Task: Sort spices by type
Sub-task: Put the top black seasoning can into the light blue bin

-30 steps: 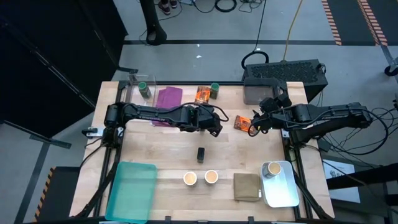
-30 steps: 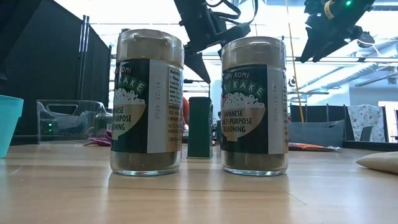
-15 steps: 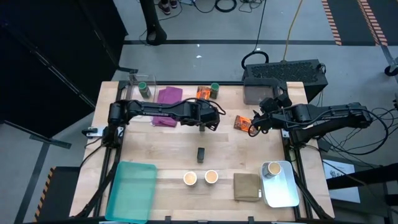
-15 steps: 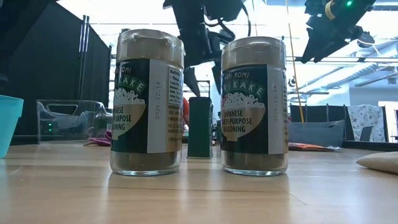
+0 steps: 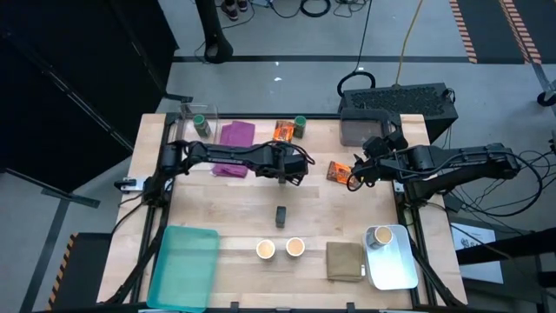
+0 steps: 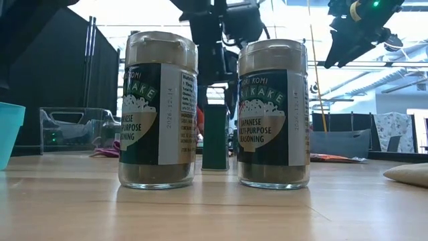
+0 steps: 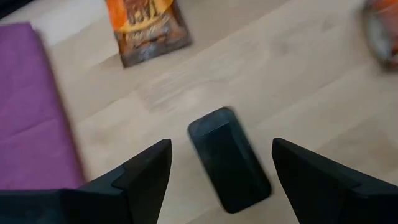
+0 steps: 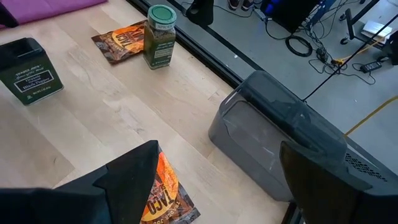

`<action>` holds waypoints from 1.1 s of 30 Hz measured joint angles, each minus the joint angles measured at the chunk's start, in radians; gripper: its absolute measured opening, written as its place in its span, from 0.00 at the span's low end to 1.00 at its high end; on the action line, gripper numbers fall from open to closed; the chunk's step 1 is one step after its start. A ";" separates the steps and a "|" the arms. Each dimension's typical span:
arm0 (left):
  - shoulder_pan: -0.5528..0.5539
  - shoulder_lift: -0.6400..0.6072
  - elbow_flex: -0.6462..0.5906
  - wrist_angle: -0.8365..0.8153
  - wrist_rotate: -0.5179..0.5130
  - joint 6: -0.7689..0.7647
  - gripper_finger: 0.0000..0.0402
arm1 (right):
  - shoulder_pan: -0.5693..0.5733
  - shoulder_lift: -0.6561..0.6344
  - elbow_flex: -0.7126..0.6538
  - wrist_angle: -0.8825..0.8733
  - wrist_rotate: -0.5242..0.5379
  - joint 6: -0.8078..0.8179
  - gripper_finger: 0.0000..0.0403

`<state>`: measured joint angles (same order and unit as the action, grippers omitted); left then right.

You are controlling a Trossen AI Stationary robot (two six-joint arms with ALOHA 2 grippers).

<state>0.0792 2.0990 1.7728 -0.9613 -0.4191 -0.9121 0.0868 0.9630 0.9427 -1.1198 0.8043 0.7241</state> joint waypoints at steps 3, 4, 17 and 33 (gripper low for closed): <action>0.001 0.007 0.000 0.015 0.000 -0.001 0.71 | 0.000 0.000 0.000 0.000 0.000 0.000 0.79; 0.001 0.008 0.000 0.011 0.002 -0.001 0.71 | 0.000 0.000 0.000 0.001 0.000 -0.001 0.79; -0.001 0.039 -0.022 0.034 0.044 0.004 0.70 | 0.000 0.000 0.000 0.002 0.001 -0.003 0.79; -0.001 0.061 -0.026 0.033 0.059 0.048 0.33 | 0.000 0.000 0.000 0.010 0.006 -0.003 0.79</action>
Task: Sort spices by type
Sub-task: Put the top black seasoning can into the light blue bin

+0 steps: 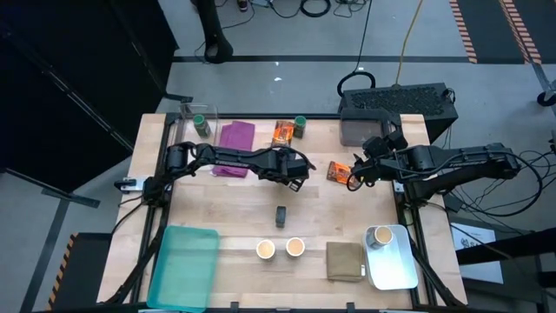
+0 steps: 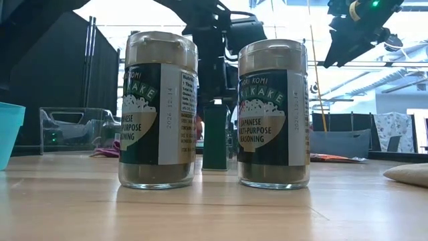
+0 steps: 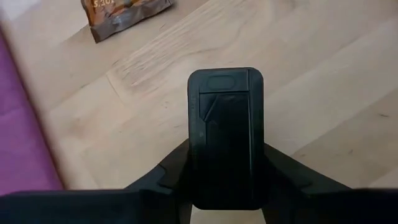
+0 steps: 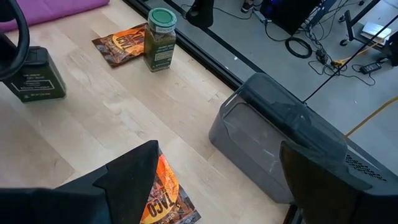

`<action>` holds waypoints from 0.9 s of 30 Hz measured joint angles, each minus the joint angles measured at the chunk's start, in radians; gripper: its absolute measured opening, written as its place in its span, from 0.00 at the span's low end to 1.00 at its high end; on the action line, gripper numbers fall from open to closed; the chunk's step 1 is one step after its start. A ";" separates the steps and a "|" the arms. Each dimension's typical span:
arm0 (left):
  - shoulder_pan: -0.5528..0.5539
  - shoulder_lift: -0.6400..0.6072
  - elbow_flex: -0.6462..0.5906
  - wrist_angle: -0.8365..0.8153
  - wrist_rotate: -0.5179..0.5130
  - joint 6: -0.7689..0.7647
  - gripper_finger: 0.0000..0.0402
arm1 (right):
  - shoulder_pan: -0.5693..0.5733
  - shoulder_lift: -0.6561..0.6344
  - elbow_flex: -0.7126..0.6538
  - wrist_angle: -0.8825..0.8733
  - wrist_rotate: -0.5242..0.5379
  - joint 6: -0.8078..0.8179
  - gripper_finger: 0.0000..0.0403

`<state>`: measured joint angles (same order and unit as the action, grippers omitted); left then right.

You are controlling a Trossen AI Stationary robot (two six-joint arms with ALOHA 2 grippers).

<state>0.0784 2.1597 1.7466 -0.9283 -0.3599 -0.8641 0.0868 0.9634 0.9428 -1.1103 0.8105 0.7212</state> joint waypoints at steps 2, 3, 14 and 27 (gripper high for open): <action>0.000 0.000 0.000 0.000 -0.001 0.019 0.33 | 0.000 0.000 0.000 0.000 0.000 0.000 0.79; 0.000 0.000 0.004 -0.006 0.000 0.040 0.33 | 0.000 0.000 0.000 0.000 0.000 0.000 0.79; -0.108 -0.228 0.155 -0.491 0.003 0.132 0.33 | 0.000 0.000 0.000 0.001 0.001 -0.003 0.79; -0.604 -0.518 0.084 -0.641 -0.033 -0.416 0.33 | 0.000 0.000 0.000 0.065 0.000 -0.002 0.79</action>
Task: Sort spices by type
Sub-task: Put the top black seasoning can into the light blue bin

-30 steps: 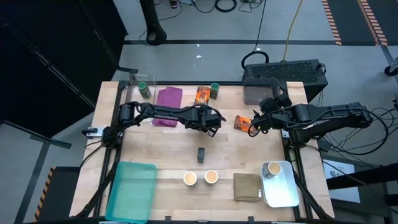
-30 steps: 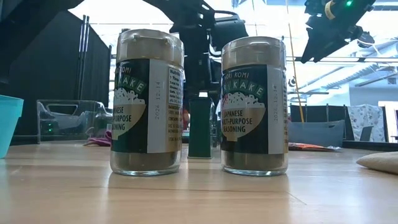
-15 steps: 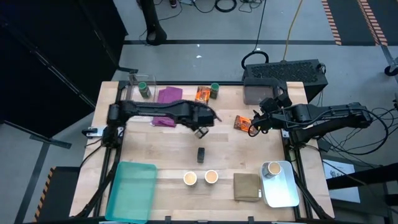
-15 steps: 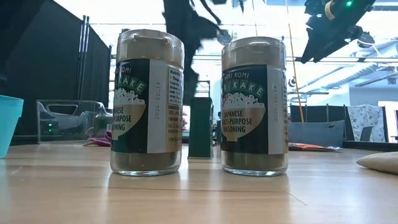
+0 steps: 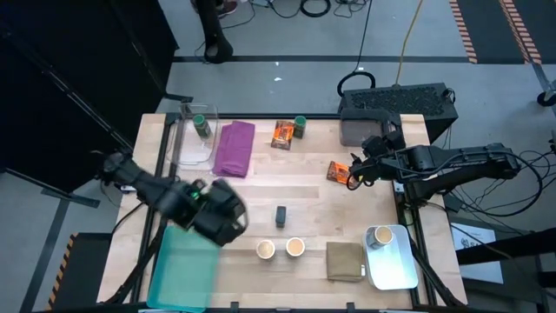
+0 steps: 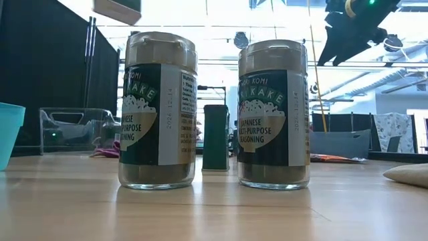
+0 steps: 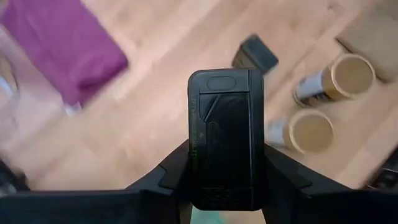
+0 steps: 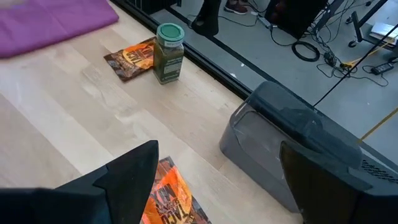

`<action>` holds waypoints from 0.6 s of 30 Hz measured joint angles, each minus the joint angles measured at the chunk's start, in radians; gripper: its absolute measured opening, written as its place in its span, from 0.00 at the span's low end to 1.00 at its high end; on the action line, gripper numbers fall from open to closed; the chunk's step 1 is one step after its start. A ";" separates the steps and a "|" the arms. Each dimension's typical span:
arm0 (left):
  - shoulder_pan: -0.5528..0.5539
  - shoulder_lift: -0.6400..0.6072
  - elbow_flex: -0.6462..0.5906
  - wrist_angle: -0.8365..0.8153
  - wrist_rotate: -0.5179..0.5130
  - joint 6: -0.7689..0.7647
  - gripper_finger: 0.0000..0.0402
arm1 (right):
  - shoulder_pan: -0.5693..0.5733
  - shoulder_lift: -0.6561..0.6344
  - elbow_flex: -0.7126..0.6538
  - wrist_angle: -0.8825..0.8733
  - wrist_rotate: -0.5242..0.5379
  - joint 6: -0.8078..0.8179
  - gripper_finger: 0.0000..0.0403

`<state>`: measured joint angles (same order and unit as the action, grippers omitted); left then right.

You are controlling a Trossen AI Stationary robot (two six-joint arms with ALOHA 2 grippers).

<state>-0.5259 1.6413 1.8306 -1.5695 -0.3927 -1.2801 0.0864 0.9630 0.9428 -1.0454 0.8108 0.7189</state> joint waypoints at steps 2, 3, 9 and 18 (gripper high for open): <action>-0.034 -0.015 -0.028 0.001 0.028 -0.061 0.33 | 0.000 0.000 0.000 0.007 -0.001 0.002 0.79; -0.047 -0.024 -0.046 0.000 0.045 -0.097 0.33 | 0.000 0.000 0.000 0.018 -0.002 0.002 0.79; -0.133 -0.040 -0.187 -0.002 0.244 -0.372 0.33 | 0.000 0.002 0.000 0.080 -0.006 0.001 0.79; -0.351 -0.040 -0.372 0.008 0.317 -0.853 0.33 | 0.000 0.002 0.000 0.080 -0.006 -0.005 0.79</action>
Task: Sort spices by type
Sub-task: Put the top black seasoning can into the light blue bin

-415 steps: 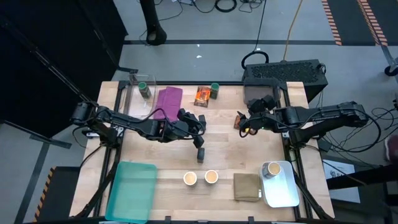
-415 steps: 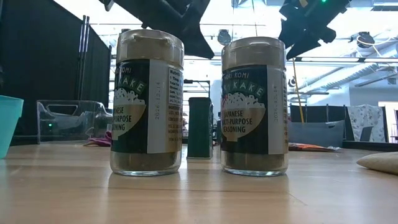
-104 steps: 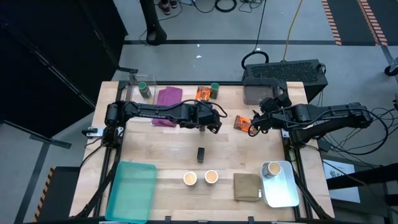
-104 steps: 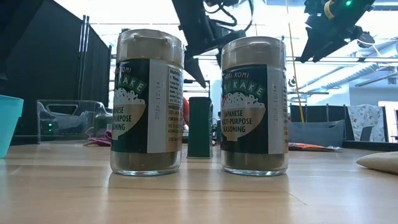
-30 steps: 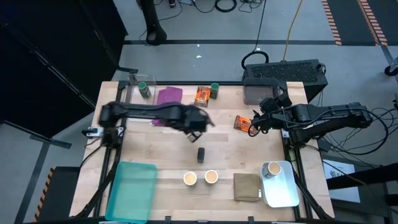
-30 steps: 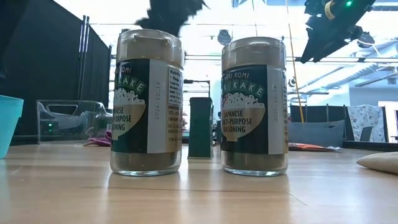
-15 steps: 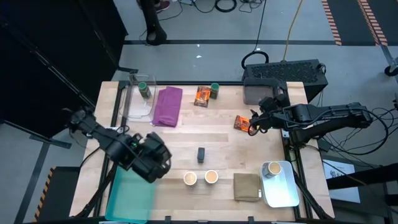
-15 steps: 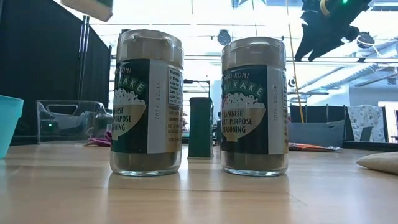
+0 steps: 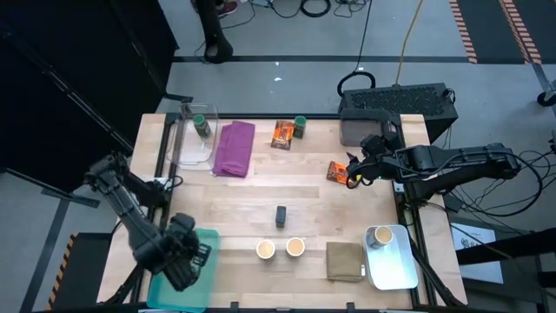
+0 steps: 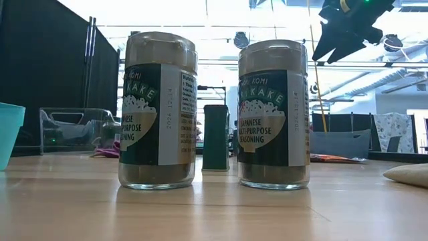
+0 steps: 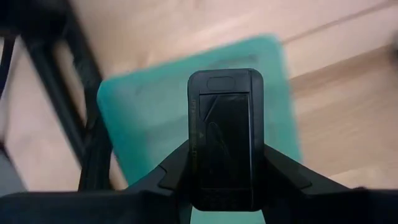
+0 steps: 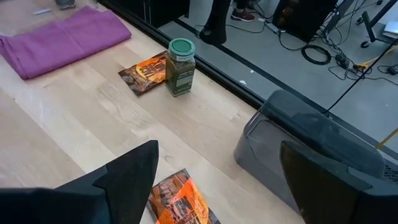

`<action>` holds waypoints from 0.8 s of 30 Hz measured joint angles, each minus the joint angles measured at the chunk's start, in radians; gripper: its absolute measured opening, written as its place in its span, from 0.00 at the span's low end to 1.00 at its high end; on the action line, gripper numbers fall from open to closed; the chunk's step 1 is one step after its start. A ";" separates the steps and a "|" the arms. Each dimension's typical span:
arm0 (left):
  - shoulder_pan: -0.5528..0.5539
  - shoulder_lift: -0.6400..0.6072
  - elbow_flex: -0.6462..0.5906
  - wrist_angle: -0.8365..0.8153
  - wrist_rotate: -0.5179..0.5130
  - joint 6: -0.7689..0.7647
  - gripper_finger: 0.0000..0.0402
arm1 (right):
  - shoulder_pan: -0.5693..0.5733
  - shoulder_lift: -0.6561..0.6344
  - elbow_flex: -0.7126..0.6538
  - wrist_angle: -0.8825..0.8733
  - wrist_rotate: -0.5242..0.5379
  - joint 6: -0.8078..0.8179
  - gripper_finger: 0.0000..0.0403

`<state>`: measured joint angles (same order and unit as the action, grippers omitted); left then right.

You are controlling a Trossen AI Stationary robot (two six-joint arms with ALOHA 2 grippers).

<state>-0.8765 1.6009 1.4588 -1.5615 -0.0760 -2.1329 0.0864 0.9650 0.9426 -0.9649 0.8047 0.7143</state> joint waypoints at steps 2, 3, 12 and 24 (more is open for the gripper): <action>-0.024 0.000 -0.025 0.025 0.004 -0.072 0.33 | 0.000 0.000 0.000 0.000 0.000 -0.003 0.79; -0.034 0.000 -0.039 0.043 -0.011 -0.109 0.33 | 0.000 0.000 0.000 0.000 0.000 -0.009 0.79; -0.083 0.000 -0.210 0.118 0.065 -0.252 0.33 | 0.000 0.000 0.000 0.002 0.000 -0.031 0.79; -0.105 0.000 -0.331 0.165 0.070 -0.263 0.33 | 0.000 0.000 0.000 0.003 0.000 -0.039 0.79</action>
<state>-0.9815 1.6012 1.1275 -1.3964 -0.0057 -2.3958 0.0864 0.9653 0.9427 -0.9615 0.8051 0.6758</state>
